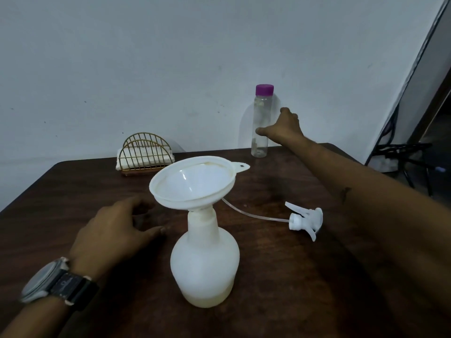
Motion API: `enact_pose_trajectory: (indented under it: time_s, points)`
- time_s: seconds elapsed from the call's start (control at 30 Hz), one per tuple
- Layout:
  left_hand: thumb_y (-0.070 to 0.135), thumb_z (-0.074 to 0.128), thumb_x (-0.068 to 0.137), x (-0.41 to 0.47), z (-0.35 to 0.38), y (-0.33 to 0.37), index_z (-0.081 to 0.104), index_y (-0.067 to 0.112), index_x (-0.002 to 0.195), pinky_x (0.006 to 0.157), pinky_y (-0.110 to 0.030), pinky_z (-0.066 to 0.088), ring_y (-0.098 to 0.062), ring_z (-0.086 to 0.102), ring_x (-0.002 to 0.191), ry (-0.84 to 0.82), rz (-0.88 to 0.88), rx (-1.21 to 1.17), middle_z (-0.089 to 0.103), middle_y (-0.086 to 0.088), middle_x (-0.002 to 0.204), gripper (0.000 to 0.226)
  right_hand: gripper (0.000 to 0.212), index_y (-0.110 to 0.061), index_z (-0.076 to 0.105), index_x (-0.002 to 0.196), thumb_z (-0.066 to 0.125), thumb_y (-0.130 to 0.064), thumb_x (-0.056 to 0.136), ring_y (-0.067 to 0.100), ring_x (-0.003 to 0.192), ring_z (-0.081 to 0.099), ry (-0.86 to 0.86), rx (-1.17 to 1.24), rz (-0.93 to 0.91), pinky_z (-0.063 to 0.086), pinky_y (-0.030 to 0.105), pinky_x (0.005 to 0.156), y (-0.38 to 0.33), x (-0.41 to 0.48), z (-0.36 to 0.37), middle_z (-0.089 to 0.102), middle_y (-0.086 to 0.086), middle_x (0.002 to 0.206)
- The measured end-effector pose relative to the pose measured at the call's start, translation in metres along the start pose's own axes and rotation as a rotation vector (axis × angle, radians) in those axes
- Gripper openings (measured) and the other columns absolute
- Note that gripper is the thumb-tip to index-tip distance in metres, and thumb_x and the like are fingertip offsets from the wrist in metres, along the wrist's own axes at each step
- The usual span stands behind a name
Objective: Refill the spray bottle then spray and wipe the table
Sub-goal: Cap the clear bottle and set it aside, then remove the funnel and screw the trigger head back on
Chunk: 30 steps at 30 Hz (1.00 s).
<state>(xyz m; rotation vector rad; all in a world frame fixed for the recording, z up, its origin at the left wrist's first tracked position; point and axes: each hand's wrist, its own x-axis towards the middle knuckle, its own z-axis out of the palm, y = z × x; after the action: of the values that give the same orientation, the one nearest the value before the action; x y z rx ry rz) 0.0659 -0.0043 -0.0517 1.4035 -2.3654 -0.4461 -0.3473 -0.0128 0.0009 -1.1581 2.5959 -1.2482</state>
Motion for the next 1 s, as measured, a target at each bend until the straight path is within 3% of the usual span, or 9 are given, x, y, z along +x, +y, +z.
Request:
enact_pose_trajectory:
  time_s: [0.13, 0.27, 0.37, 0.5, 0.57, 0.7, 0.8, 0.93, 1.0]
  points:
    - [0.056, 0.085, 0.072, -0.005, -0.006, 0.001, 0.060, 0.037, 0.131, 0.091, -0.044, 0.058, -0.015, 0.067, 0.105, -0.029, -0.038, -0.023, 0.069, 0.010, 0.125, 0.067, 0.089, -0.005, 0.037, 0.149, 0.087, -0.034, 0.081, 0.030, 0.128, 0.055, -0.038, 0.007, 0.076, 0.040, 0.032, 0.084, -0.001, -0.009, -0.012, 0.041, 0.018, 0.151]
    - [0.044, 0.083, 0.079, -0.011, -0.013, 0.002, 0.063, 0.031, 0.130, 0.094, -0.037, 0.055, -0.015, 0.066, 0.112, -0.049, -0.034, -0.106, 0.069, 0.008, 0.129, 0.056, 0.086, -0.007, 0.036, 0.154, 0.082, -0.033, 0.085, 0.028, 0.138, 0.049, -0.062, 0.053, 0.053, 0.045, 0.031, 0.096, -0.002, -0.033, -0.025, 0.044, 0.014, 0.155]
    - [0.032, 0.084, 0.081, -0.018, -0.021, 0.005, 0.065, 0.030, 0.123, 0.092, -0.027, 0.051, -0.007, 0.068, 0.106, 0.031, 0.023, -0.218, 0.072, 0.011, 0.120, 0.046, 0.075, -0.012, 0.044, 0.153, 0.076, -0.036, 0.090, 0.026, 0.132, 0.058, -0.097, 0.180, 0.001, 0.051, 0.044, 0.108, -0.012, -0.066, -0.039, 0.057, 0.009, 0.146]
    - [0.014, 0.083, 0.082, -0.032, -0.034, 0.011, 0.061, 0.033, 0.123, 0.101, -0.033, 0.054, -0.001, 0.068, 0.106, 0.041, 0.089, -0.448, 0.072, 0.016, 0.114, 0.050, 0.035, -0.017, 0.069, 0.126, 0.072, -0.036, 0.097, 0.026, 0.109, 0.073, -0.165, 0.505, -0.152, 0.065, 0.033, 0.080, -0.047, -0.134, -0.075, 0.074, 0.008, 0.118]
    - [0.006, 0.081, 0.082, -0.040, -0.040, 0.015, 0.061, 0.031, 0.127, 0.103, -0.036, 0.054, -0.004, 0.068, 0.112, 0.024, 0.134, -0.551, 0.072, 0.016, 0.117, 0.055, 0.024, -0.025, 0.074, 0.114, 0.070, -0.041, 0.096, 0.019, 0.105, 0.075, -0.260, 0.571, -0.290, 0.065, 0.031, 0.077, -0.067, -0.170, -0.095, 0.077, 0.002, 0.115]
    - [0.007, 0.085, 0.077, -0.055, -0.046, 0.028, 0.054, 0.035, 0.134, 0.096, -0.021, 0.053, -0.001, 0.066, 0.116, -0.065, 0.207, -0.644, 0.070, 0.017, 0.123, 0.071, 0.066, -0.036, 0.065, 0.132, 0.068, -0.071, 0.076, 0.000, 0.108, 0.070, -0.528, 0.369, -0.497, 0.061, 0.026, 0.085, -0.099, -0.227, -0.120, 0.073, -0.017, 0.118]
    - [0.014, 0.087, 0.074, -0.064, -0.044, 0.038, 0.049, 0.033, 0.141, 0.099, -0.023, 0.054, -0.004, 0.062, 0.123, -0.147, 0.236, -0.673, 0.067, 0.014, 0.131, 0.079, 0.091, -0.051, 0.048, 0.144, 0.069, -0.087, 0.063, 0.000, 0.119, 0.063, -0.588, 0.114, -0.558, 0.053, 0.031, 0.103, -0.112, -0.253, -0.120, 0.063, -0.022, 0.132]
    - [0.042, 0.090, 0.059, -0.074, -0.040, 0.049, 0.049, 0.035, 0.142, 0.104, -0.039, 0.055, -0.008, 0.061, 0.127, -0.166, 0.236, -0.684, 0.065, 0.014, 0.135, 0.093, 0.103, -0.055, 0.034, 0.150, 0.072, -0.086, 0.059, 0.006, 0.125, 0.058, -0.560, -0.057, -0.564, 0.050, 0.040, 0.108, -0.118, -0.269, -0.116, 0.054, -0.020, 0.145]
    - [0.051, 0.091, 0.055, -0.077, -0.037, 0.053, 0.052, 0.041, 0.137, 0.103, -0.039, 0.055, -0.003, 0.063, 0.121, -0.137, 0.236, -0.681, 0.066, 0.017, 0.130, 0.091, 0.102, -0.054, 0.033, 0.149, 0.074, -0.081, 0.060, 0.008, 0.124, 0.059, -0.513, -0.074, -0.562, 0.050, 0.043, 0.107, -0.119, -0.272, -0.114, 0.054, -0.020, 0.145]
